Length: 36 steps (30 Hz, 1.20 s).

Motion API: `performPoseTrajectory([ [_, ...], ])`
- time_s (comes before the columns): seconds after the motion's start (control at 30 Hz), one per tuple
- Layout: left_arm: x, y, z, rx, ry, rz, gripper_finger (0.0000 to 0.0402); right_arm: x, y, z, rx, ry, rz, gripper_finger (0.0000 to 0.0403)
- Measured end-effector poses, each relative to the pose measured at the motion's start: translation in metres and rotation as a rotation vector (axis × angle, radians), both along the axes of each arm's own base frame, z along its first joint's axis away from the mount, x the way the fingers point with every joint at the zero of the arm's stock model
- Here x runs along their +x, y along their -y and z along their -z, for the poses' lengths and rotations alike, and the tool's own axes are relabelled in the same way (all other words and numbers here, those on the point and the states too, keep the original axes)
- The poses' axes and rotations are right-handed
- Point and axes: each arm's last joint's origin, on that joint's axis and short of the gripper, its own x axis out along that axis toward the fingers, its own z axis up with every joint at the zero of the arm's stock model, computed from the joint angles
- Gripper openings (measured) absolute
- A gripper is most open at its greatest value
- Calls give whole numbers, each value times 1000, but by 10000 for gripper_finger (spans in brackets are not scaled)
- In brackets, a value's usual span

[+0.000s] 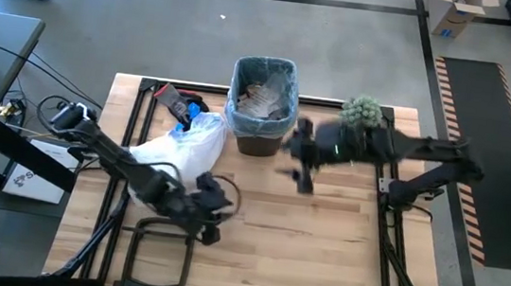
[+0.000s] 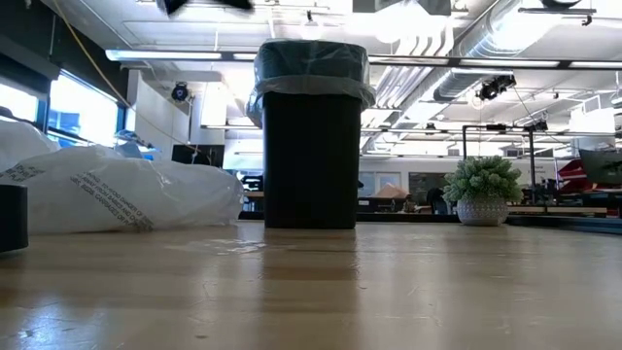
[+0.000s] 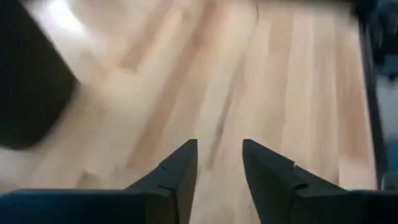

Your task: Place trash/remove bag and relplace

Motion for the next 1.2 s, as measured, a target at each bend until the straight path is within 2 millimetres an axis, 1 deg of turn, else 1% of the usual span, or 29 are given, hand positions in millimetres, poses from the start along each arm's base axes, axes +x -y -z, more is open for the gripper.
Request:
performPoseTrajectory([
  [0.07, 12, -4, 17, -25, -86, 38, 129, -6, -23, 3, -33, -32, -14, 254],
  [0.13, 24, -8, 36, -36, -155, 40, 139, -15, -44, 8, -74, -87, -13, 254],
  [0.23, 37, -12, 65, 10, -260, 74, 146, -30, -67, 16, -131, -174, 32, 254],
  [0.3, 44, -13, 83, 41, -323, 110, 147, -41, -77, 20, -159, -211, 107, 254],
  [0.37, 50, -16, 99, 33, -382, 128, 147, -50, -86, 23, -177, -219, 176, 254],
  [0.47, 58, -24, 118, -45, -444, 148, 147, -61, -98, 24, -192, -211, 218, 254],
  [0.57, 66, -28, 132, -118, -464, 171, 147, -68, -109, 24, -197, -183, 227, 254],
  [0.67, 71, -33, 140, -167, -482, 214, 144, -73, -117, 23, -219, -151, 230, 254],
  [0.73, 74, -36, 142, -204, -488, 242, 130, -76, -120, 23, -222, -134, 237, 254],
  [0.8, 76, -38, 143, -220, -488, 260, 105, -78, -123, 23, -220, -123, 242, 255],
  [0.93, 77, -40, 144, -201, -484, 285, 25, -81, -127, 23, -221, -110, 239, 254],
  [0.97, 77, -40, 144, -194, -483, 290, 13, -82, -129, 23, -217, -106, 239, 255],
  [1.13, 77, -39, 141, -144, -469, 290, 2, -88, -134, 23, -218, -86, 249, 254],
  [1.2, 76, -37, 132, -90, -479, 264, 1, -91, -135, 23, -217, -86, 255, 255],
])
